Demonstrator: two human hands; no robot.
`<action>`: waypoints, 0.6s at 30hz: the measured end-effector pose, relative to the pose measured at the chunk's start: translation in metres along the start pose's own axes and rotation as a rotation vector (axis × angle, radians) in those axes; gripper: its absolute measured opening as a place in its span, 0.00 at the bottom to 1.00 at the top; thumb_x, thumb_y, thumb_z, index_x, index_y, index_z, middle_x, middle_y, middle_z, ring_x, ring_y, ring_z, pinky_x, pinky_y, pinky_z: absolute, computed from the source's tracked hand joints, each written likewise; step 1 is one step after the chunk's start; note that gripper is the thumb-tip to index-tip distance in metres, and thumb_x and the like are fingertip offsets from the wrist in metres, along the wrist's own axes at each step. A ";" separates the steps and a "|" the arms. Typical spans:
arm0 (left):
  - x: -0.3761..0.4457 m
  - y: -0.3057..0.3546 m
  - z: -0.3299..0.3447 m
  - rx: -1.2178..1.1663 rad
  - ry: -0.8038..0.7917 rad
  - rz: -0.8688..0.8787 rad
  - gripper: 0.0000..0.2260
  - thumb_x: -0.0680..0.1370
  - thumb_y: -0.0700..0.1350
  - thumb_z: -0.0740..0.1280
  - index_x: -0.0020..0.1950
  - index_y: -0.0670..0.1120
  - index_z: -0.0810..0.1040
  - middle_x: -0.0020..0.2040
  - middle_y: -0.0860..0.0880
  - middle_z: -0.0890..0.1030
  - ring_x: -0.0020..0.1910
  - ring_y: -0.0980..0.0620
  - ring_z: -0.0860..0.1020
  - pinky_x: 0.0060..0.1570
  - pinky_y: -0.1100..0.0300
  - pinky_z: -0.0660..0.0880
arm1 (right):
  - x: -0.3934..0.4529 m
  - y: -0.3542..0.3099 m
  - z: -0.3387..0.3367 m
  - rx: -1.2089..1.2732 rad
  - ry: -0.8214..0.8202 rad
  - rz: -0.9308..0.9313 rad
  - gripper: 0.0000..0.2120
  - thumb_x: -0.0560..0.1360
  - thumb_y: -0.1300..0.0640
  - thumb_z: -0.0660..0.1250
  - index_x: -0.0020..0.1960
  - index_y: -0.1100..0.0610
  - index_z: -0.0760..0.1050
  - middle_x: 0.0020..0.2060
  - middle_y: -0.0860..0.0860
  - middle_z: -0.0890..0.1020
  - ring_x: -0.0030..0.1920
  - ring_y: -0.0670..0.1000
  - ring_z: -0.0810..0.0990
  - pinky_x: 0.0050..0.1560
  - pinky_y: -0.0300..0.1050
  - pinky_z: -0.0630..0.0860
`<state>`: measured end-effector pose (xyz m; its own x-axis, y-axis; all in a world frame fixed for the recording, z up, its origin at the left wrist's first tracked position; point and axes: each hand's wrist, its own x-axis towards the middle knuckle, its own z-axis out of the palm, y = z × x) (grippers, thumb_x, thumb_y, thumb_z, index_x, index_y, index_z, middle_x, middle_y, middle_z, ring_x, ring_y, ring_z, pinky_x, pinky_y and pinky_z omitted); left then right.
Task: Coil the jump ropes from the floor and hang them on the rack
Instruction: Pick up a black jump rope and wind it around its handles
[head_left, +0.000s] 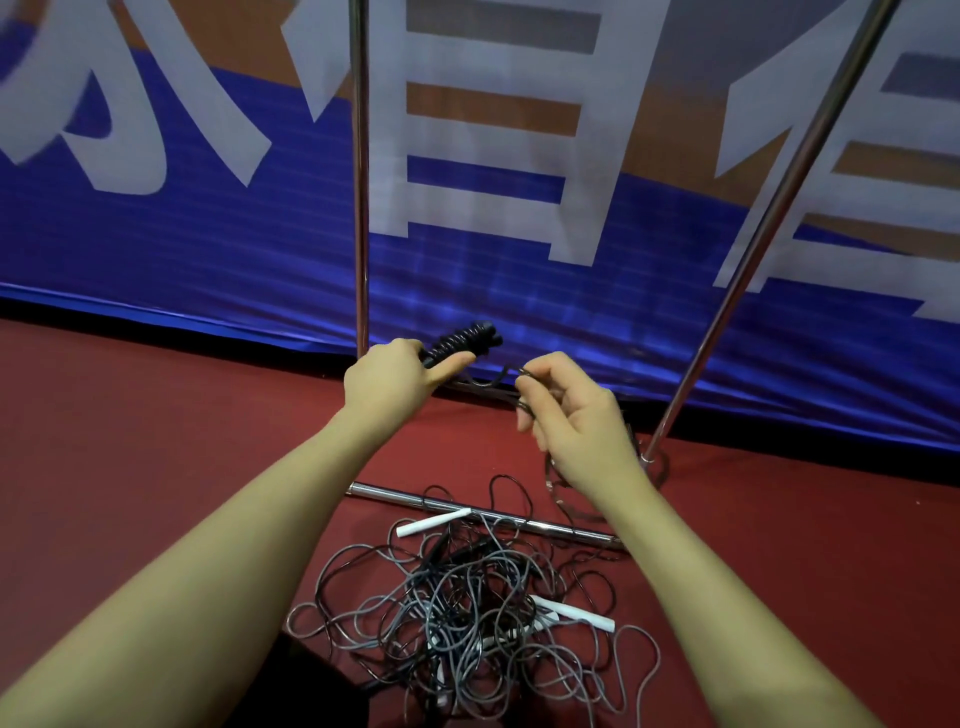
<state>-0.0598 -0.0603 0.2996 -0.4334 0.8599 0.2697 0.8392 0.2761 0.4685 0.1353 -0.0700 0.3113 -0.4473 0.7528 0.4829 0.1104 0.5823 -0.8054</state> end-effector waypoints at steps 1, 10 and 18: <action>-0.001 0.001 0.000 0.055 -0.036 0.043 0.27 0.72 0.70 0.59 0.35 0.46 0.71 0.31 0.50 0.73 0.39 0.46 0.74 0.36 0.58 0.65 | 0.001 0.002 -0.001 -0.032 0.044 -0.030 0.07 0.79 0.59 0.62 0.42 0.52 0.72 0.27 0.48 0.75 0.27 0.46 0.69 0.33 0.38 0.66; -0.020 0.024 0.006 0.536 -0.052 0.598 0.23 0.81 0.51 0.40 0.62 0.47 0.72 0.37 0.47 0.76 0.38 0.42 0.74 0.27 0.58 0.54 | 0.009 0.004 -0.007 -0.103 0.209 -0.093 0.04 0.78 0.58 0.62 0.45 0.52 0.74 0.26 0.42 0.72 0.28 0.43 0.67 0.33 0.37 0.65; -0.030 0.026 0.002 0.274 0.017 0.904 0.27 0.78 0.53 0.39 0.27 0.45 0.68 0.25 0.43 0.76 0.26 0.40 0.75 0.30 0.59 0.59 | 0.020 0.008 -0.015 -0.120 0.235 0.011 0.08 0.79 0.59 0.63 0.41 0.54 0.73 0.29 0.49 0.71 0.31 0.54 0.68 0.34 0.43 0.67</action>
<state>-0.0241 -0.0779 0.3021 0.4168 0.7914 0.4472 0.9063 -0.3996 -0.1375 0.1402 -0.0457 0.3199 -0.2286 0.8017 0.5523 0.2251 0.5954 -0.7712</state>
